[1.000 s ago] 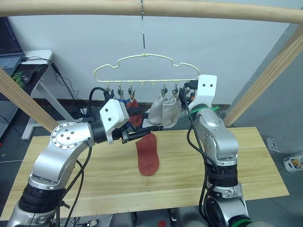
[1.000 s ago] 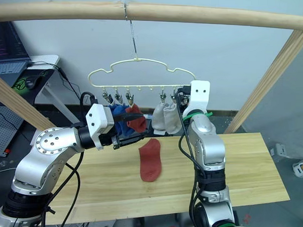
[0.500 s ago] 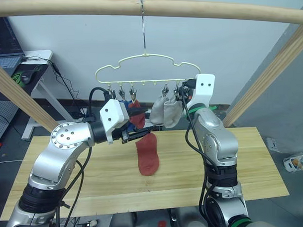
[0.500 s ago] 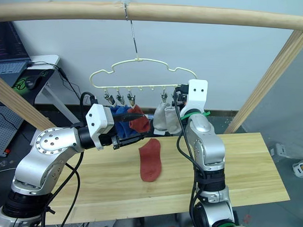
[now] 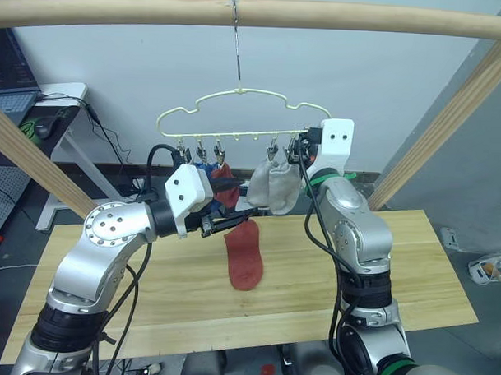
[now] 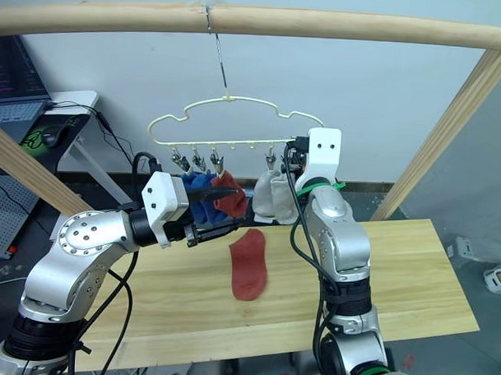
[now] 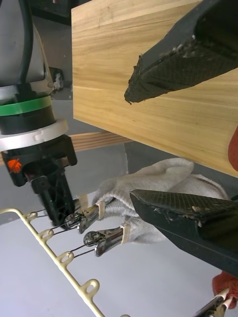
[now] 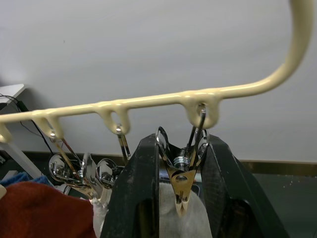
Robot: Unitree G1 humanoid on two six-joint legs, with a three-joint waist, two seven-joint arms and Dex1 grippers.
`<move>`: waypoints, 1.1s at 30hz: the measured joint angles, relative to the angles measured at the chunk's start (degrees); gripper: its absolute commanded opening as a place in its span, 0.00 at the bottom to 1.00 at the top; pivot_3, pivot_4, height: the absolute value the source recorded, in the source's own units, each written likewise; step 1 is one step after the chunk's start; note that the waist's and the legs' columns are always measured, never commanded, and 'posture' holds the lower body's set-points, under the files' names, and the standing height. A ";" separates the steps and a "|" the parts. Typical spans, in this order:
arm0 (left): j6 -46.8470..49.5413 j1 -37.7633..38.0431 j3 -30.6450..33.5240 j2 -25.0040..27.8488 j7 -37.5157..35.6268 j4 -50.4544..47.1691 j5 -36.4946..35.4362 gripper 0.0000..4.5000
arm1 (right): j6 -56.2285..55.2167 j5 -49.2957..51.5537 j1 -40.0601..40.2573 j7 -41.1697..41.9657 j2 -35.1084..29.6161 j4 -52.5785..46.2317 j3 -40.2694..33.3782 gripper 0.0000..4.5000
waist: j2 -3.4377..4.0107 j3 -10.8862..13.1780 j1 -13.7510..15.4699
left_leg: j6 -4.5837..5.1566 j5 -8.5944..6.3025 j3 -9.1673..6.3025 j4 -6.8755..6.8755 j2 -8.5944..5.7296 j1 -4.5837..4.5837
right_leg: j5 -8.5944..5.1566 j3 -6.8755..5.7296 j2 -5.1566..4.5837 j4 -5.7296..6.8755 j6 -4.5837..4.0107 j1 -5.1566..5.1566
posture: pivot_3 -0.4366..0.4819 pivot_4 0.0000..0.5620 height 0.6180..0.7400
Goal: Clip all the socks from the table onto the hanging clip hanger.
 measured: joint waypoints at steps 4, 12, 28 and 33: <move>0.00 0.04 0.00 0.01 0.00 0.00 0.00 0.67 | -0.54 -0.06 -0.02 -0.19 -0.01 0.00 0.30 0.38 | 0.00 0.00 0.00 | 0.00 0.00 0.00 0.00 0.00 0.00 | 0.00 0.00 0.00 0.00 0.00 0.00 | 0.33 0.30 1.00; -0.01 0.08 0.00 0.01 -0.15 0.00 0.00 0.67 | -0.62 -0.09 -0.02 -0.22 -0.04 0.02 0.32 0.52 | 0.00 0.00 0.00 | 0.00 0.00 0.00 0.00 0.00 0.00 | 0.00 0.00 0.00 -0.01 0.00 0.00 | 0.33 0.30 1.00; -0.15 0.78 0.00 0.01 -0.92 0.02 0.32 0.67 | -1.11 -0.08 -0.20 -0.05 -0.04 1.11 0.34 0.52 | 0.00 0.00 0.01 | 0.00 0.00 0.00 0.00 0.00 0.00 | 0.00 0.00 0.00 -0.01 0.00 0.00 | 0.34 0.30 1.00; -0.15 0.90 0.00 0.07 -0.94 0.02 0.34 0.67 | -1.95 -0.08 -0.40 0.29 -0.06 2.06 0.33 0.52 | 0.00 0.00 0.01 | 0.00 0.00 0.00 0.00 0.00 0.00 | 0.00 0.00 0.00 -0.01 0.00 0.00 | 0.34 0.30 1.00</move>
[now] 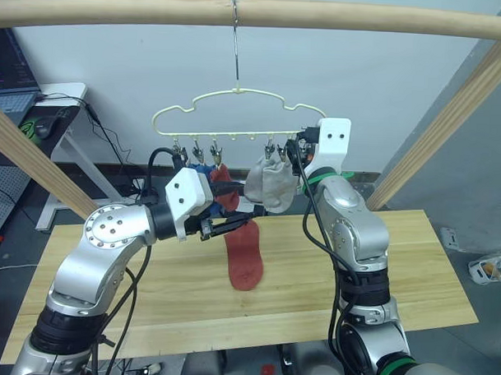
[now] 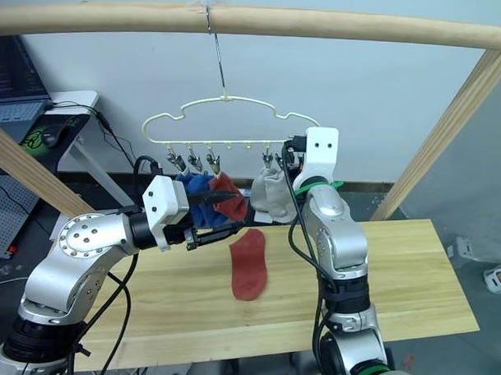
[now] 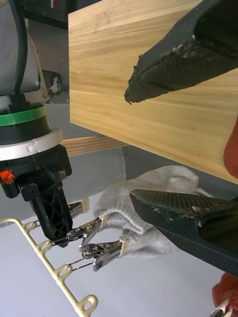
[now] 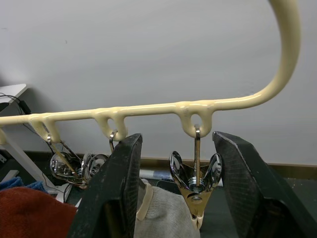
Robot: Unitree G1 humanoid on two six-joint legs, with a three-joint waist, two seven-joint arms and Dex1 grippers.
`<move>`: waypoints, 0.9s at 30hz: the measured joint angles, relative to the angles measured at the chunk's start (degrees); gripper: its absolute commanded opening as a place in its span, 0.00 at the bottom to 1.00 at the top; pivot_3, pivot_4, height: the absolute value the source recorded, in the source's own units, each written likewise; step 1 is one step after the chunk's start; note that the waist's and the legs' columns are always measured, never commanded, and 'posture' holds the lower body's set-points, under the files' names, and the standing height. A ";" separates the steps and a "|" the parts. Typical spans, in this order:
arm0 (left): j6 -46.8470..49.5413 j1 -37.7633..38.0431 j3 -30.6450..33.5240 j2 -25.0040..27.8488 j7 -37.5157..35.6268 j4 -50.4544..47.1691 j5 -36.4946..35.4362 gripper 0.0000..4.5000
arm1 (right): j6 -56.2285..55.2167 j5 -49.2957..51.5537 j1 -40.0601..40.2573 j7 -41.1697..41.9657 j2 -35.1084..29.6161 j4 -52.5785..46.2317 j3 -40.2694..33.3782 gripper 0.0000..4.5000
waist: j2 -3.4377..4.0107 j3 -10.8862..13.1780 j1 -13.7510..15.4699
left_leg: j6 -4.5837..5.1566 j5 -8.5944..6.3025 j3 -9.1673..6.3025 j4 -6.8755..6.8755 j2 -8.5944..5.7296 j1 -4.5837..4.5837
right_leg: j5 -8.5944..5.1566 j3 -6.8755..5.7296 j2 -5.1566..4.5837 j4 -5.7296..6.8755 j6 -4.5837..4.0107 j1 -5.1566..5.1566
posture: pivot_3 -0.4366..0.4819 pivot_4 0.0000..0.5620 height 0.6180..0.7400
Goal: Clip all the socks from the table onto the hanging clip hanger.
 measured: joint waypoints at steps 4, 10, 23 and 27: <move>0.00 0.00 0.00 0.06 0.00 -0.01 0.00 0.67 | -0.28 0.00 -0.59 0.07 -0.01 0.88 -0.04 0.44 | 0.00 0.00 0.00 | 0.00 0.00 0.00 0.00 0.00 0.00 | 0.00 0.00 0.00 0.00 0.00 0.00 | 0.34 0.30 1.00; 0.09 -0.01 0.00 0.13 0.05 -0.02 -0.03 0.67 | -0.53 -0.01 -0.79 0.19 -0.02 1.00 -0.10 0.04 | 0.00 0.00 0.01 | 0.00 0.00 0.01 0.00 0.00 0.00 | 0.00 0.01 0.00 0.00 0.00 -0.01 | 0.34 0.30 1.00; 5.01 0.91 1.10 0.01 4.28 -1.23 -1.36 0.70 | -0.52 -0.10 -0.95 0.21 -0.17 1.02 -0.29 0.00 | 0.00 0.00 -0.06 | 0.00 0.00 0.01 -0.01 0.01 0.00 | 0.00 0.02 0.00 0.00 0.00 -0.02 | 0.33 0.31 1.00; 6.86 4.93 2.52 -1.35 10.45 -2.18 0.37 0.91 | -0.46 -0.45 -1.10 0.36 -0.86 0.86 -0.18 0.00 | 0.00 0.01 0.00 | 0.00 0.00 -0.02 -0.01 0.02 -0.01 | 0.00 0.00 0.00 0.00 0.00 -0.03 | 0.33 0.35 1.00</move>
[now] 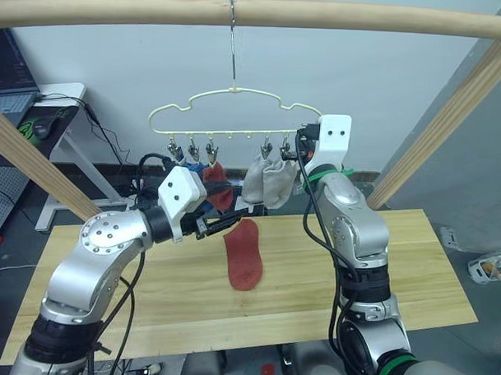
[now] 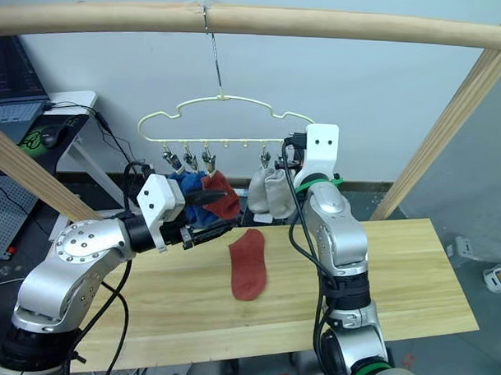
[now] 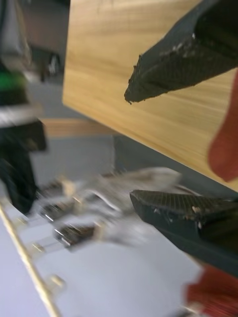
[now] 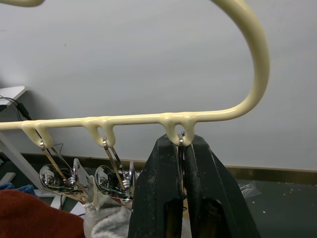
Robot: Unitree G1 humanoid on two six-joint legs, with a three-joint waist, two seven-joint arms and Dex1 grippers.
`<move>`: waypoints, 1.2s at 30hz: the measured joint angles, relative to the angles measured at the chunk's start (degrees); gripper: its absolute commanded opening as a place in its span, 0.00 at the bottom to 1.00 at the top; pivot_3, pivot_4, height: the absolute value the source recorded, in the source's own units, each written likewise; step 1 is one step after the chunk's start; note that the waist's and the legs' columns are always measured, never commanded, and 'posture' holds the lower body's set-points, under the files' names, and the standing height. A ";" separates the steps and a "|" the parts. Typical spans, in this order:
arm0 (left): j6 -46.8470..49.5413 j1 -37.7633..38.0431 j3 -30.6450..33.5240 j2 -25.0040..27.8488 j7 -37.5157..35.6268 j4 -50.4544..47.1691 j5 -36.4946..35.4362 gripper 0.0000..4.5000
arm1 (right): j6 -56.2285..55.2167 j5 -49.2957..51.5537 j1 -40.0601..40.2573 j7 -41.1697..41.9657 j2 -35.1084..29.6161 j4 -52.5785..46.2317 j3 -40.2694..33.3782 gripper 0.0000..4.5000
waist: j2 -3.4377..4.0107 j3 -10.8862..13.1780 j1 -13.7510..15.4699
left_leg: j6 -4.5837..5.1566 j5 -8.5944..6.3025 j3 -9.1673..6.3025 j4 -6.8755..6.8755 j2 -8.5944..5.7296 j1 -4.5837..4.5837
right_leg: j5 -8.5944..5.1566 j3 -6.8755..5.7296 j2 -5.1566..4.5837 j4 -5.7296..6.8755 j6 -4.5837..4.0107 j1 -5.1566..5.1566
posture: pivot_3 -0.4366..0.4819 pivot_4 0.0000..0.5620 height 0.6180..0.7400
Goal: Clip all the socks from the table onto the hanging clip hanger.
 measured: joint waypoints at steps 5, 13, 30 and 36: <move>1.34 6.52 0.18 -7.50 12.68 0.86 6.16 0.99 | 1.54 -0.07 -0.01 0.15 -0.88 -1.75 0.18 0.00 | 0.02 0.03 -0.02 | 0.02 -0.01 0.02 -0.01 0.00 0.00 | 0.00 0.03 -0.04 -0.03 0.00 0.00 | 0.32 0.42 1.00; 2.96 9.14 -5.70 -19.59 24.06 7.73 12.38 0.99 | 6.19 -0.07 -0.02 0.47 -2.45 -6.04 1.00 0.00 | 0.33 0.80 0.00 | 0.03 -0.01 0.02 -0.01 -0.03 0.05 | 0.00 0.05 -0.03 -0.04 -0.01 0.03 | 0.28 0.57 1.00; 0.64 -7.67 -9.32 -36.99 36.24 35.42 18.98 0.95 | 14.97 0.15 -1.18 1.78 -5.35 -14.92 2.26 0.00 | 0.56 5.59 -0.14 | 0.09 0.01 -0.01 -0.03 -0.06 -0.03 | -0.01 0.01 -0.03 -0.20 0.02 0.06 | 0.15 0.74 1.00; 1.77 -9.13 -8.38 -37.57 36.72 36.13 18.93 0.66 | 15.89 0.15 -1.18 1.58 -5.00 -15.76 2.63 0.00 | 0.53 6.03 -0.20 | 0.09 0.01 0.00 -0.04 -0.06 -0.01 | -0.13 0.00 -0.04 -0.20 0.22 0.07 | 0.15 0.74 1.00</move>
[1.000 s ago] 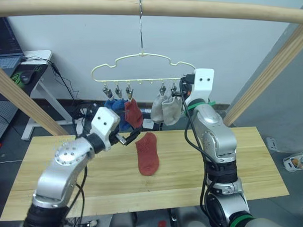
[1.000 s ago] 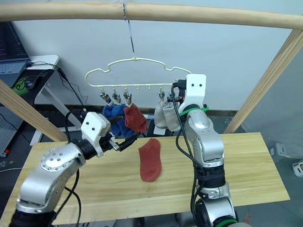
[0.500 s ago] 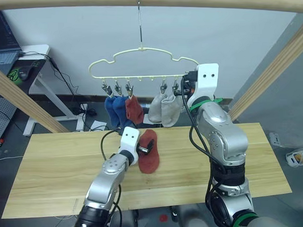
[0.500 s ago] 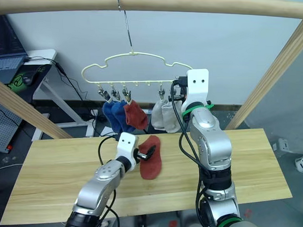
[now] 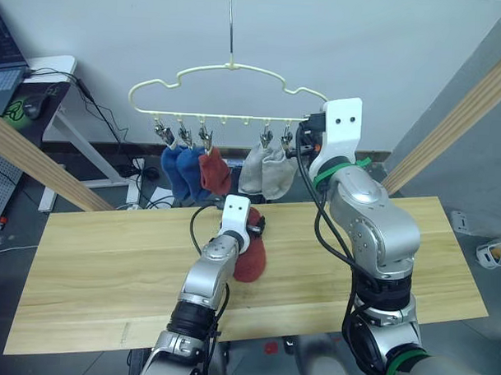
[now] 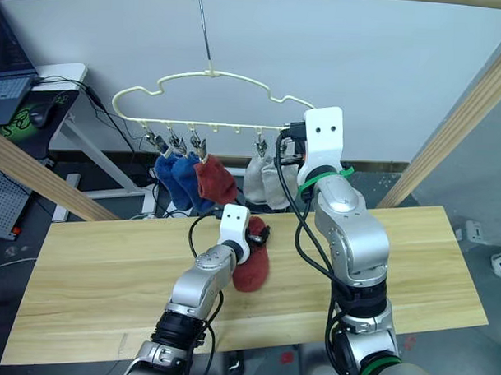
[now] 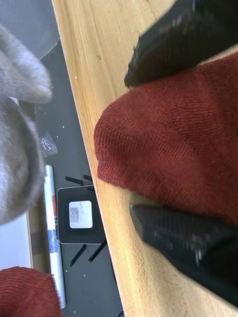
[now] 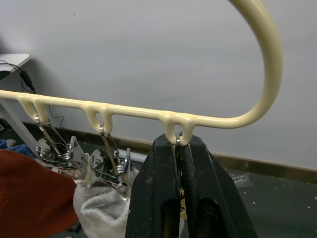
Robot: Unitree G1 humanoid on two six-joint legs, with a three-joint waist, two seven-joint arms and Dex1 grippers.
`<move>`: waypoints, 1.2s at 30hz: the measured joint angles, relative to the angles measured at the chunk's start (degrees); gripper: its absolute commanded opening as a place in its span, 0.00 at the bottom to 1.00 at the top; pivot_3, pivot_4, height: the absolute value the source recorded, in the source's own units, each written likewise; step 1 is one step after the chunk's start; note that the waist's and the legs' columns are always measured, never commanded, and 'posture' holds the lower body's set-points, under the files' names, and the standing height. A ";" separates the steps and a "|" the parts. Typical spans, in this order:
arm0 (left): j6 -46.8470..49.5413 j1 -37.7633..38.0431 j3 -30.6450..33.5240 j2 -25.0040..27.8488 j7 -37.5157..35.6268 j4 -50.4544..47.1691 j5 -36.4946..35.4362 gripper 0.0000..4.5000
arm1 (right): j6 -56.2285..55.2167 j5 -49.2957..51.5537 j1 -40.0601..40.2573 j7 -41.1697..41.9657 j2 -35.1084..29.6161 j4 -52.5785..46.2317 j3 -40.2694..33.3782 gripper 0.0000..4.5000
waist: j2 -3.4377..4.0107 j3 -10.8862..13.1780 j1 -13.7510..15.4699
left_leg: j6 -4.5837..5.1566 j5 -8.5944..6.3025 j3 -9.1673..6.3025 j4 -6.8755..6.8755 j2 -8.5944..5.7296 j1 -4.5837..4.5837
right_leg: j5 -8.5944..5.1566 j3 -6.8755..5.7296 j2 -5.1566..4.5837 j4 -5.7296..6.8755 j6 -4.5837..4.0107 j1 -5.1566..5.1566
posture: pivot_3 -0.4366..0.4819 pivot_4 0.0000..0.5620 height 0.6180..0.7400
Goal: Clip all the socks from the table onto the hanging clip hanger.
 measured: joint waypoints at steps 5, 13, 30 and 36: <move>0.49 1.86 -0.18 -0.02 -0.64 -1.96 -0.01 0.42 | 0.09 -0.02 0.00 -0.06 0.07 -0.12 -0.06 0.00 | 0.01 0.04 -0.02 | -0.01 0.00 0.01 -0.04 0.01 0.01 | -0.03 0.00 0.00 -0.02 0.06 -0.01 | 0.15 0.72 1.00; -1.56 6.53 -2.87 1.28 -3.22 -6.62 0.62 0.02 | -0.40 -0.03 0.06 -0.15 0.51 -0.12 -0.17 0.00 | 0.01 0.11 -0.10 | -0.01 -0.01 0.05 -0.13 0.03 -0.01 | -0.04 0.04 -0.02 -0.08 0.07 -0.06 | 0.17 0.68 1.00; -36.35 -4.04 -12.35 2.33 -7.15 -3.18 10.47 0.00 | 4.36 0.52 -1.66 -1.22 2.32 -4.05 -3.47 0.00 | -0.03 0.13 -0.39 | 0.01 -0.02 0.02 -0.18 0.02 -0.47 | 0.10 -0.02 -0.16 -0.38 -0.03 -0.29 | 0.13 0.58 1.00; -42.07 -8.12 -11.30 1.59 -4.18 4.55 12.48 0.00 | 6.29 1.01 -2.04 -1.31 3.61 -5.66 -4.06 0.00 | -0.03 0.13 -1.41 | 0.01 -0.02 0.01 -0.17 0.03 -0.75 | 0.11 -0.05 -0.22 -0.40 -0.03 -0.51 | 0.12 0.58 1.00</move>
